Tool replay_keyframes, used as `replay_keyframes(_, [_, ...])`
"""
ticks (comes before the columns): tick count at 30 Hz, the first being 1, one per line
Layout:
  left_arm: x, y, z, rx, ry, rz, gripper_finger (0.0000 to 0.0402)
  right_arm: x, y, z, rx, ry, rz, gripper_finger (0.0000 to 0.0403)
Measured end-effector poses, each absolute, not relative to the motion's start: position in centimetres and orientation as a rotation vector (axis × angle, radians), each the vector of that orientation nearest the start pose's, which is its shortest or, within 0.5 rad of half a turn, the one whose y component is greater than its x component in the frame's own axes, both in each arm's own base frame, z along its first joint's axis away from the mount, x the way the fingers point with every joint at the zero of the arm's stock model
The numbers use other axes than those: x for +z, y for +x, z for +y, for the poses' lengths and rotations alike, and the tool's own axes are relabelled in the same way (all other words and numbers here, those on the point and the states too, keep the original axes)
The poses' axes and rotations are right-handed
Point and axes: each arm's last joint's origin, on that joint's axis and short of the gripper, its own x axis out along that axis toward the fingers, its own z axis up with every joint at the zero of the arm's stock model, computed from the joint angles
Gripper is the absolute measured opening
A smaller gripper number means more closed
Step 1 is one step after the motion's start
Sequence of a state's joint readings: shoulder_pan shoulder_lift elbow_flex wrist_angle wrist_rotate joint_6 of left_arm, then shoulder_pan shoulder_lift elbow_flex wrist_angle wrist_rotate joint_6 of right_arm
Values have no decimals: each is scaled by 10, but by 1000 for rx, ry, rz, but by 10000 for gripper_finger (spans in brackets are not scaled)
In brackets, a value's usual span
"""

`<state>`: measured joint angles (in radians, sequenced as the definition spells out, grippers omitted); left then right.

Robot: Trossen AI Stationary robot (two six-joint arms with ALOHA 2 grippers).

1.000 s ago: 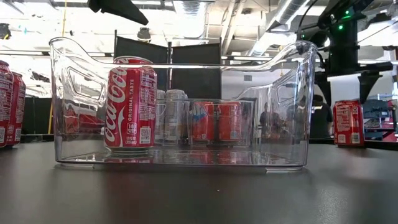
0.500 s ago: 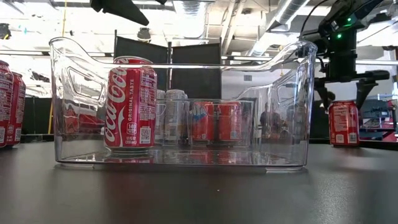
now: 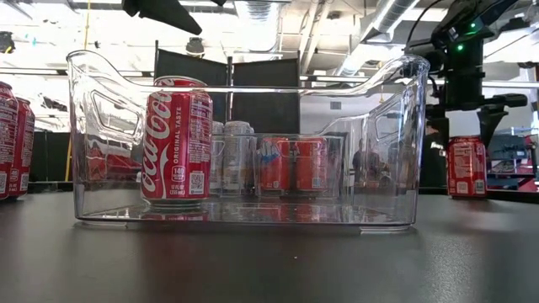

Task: Sort soda cans
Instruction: Put the top red-white soda can into the bottom transparent bin

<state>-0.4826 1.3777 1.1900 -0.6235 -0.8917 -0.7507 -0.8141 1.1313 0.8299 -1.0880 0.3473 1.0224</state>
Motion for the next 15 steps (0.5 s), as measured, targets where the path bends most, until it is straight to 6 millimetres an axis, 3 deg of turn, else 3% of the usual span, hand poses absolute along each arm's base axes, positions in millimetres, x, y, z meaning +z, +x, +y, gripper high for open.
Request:
replay_keyframes(7, [314, 259, -110, 587, -208, 438, 371, 237, 126, -117, -1543, 1039, 867, 292])
replay_keyframes(15, [314, 259, -110, 586, -206, 438, 364, 257, 151, -83, -1349, 931, 909, 291])
